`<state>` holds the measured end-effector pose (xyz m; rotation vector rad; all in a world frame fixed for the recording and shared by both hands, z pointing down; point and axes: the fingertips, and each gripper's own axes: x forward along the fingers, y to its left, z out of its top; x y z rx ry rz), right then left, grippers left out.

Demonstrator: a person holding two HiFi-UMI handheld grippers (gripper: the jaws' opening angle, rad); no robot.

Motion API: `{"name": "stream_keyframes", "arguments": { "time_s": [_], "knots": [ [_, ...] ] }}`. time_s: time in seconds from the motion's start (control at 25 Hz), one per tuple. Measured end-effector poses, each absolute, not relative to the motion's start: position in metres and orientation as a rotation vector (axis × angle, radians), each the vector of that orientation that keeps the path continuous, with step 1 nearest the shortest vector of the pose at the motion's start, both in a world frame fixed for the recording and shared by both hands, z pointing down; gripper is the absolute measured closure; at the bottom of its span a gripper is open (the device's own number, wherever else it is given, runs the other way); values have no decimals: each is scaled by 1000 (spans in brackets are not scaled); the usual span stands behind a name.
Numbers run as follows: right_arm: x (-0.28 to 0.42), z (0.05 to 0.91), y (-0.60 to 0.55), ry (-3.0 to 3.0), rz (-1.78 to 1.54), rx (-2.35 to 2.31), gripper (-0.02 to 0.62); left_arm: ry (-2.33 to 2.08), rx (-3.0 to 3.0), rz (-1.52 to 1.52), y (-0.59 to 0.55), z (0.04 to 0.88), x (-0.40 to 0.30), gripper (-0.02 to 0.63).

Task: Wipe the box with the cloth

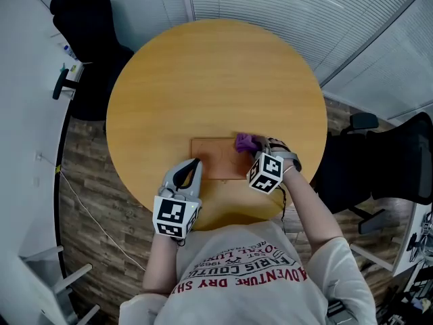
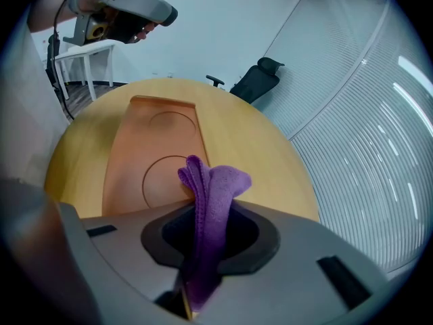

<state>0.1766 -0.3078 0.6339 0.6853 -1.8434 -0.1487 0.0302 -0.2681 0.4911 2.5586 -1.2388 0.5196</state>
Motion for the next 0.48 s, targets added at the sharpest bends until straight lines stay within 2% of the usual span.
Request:
{"name": "stream_keyframes", "arguments": {
  "time_s": [0.48],
  "knots": [
    [167,640,-263,-1835,-95,688,515,-1177,2593,521,-250,490,21,597]
  ]
}}
